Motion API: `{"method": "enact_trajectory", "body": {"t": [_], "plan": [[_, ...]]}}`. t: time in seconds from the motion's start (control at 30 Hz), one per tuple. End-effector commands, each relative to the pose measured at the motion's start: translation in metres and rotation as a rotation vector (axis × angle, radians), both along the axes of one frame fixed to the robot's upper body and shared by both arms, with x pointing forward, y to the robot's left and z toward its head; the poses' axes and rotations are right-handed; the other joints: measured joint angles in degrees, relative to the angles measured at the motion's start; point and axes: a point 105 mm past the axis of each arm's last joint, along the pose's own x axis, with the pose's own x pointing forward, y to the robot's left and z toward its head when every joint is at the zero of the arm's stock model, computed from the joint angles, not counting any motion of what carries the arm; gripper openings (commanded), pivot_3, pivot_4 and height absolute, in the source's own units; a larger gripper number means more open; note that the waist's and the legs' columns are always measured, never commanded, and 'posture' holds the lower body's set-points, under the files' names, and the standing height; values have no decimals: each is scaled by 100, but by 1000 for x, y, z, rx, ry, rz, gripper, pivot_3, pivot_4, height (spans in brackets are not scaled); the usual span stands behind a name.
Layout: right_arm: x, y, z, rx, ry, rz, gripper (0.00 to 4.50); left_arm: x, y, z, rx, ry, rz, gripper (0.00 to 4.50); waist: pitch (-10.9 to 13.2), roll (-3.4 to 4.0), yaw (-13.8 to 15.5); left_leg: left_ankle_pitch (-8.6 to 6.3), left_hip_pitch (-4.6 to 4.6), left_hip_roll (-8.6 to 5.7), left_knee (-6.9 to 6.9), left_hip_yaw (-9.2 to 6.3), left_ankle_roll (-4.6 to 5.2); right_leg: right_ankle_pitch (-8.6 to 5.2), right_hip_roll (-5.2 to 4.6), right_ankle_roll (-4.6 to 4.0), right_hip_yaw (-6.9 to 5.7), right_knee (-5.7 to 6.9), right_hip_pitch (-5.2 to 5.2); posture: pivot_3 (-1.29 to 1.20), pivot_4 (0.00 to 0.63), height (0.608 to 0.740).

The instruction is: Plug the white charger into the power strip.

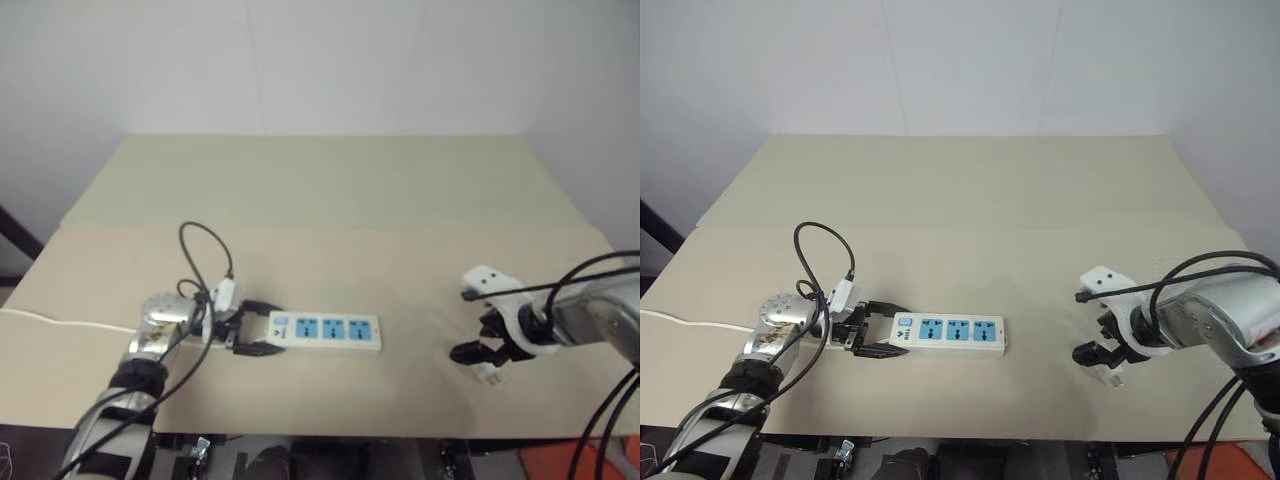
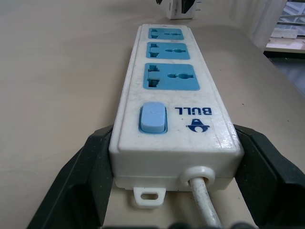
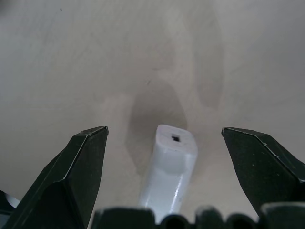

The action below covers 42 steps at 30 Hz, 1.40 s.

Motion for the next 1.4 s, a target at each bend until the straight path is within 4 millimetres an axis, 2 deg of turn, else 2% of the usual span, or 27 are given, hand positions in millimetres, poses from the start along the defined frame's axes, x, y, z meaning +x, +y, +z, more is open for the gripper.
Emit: {"method": "enact_trajectory", "body": {"t": [0.03, 0.53, 0.67, 0.93, 1.07, 1.13, 1.37, 1.4], "plan": [[2, -3, 5, -2, -28, -32, 4500, 0, -3, 1, 14, -20, -26, 3400, 0, 0, 1, 0, 0, 0, 0, 0, 0, 0, 0, 0, 0, 0, 0, 0, 150, 740], [-2, -8, 0, 0, 5, -84, 4500, -2, -3, 0, 9, -14, -22, 3400, -1, 0, 2, 0, 0, 0, 0, 2, 1, 0, 0, 0, 0, 2, 2, 0, 150, 740], [-2, -6, 0, 11, 6, -86, 3652, -1, -3, 1, 7, -16, -22, 3373, -1, 0, 3, 1, 0, 0, 1, 2, 1, 0, 0, 0, 0, 2, 2, 0, 150, 740], [-1, -8, -1, -12, 4, -93, 1121, 1, -2, 1, 14, -21, -14, 3373, -1, 0, 2, 1, 0, 0, 1, 3, 2, 0, 0, 0, 0, 2, 3, 0, 150, 740], [-2, -5, 1, -26, -4, -73, 1098, 1, -2, 2, 15, -21, -17, 3373, -1, 0, 0, 1, 0, 0, 1, 3, 2, 0, 0, 0, 0, 3, 3, 0, 150, 740], [2, -1, 8, -15, -37, -57, 1098, 1, -2, 3, 15, -22, -20, 3373, -1, 1, -4, 1, 0, 0, 1, 4, 2, 0, 0, 0, 0, 3, 3, 0, 150, 740], [25, 35, 59, 192, -250, 42, 1098, 4, -2, 3, 21, -21, -15, 3373, -3, 2, -19, 1, 1, 1, 3, 4, 2, 0, 2, 0, 0, 4, 3, 0, 150, 740], [32, 44, 68, 266, -333, 61, 1098, 5, -2, 4, 22, -22, -15, 3373, -4, -1, -17, 1, 1, 2, 3, 3, 2, 0, 2, 0, -1, 5, 4, 0, 150, 740]]}}
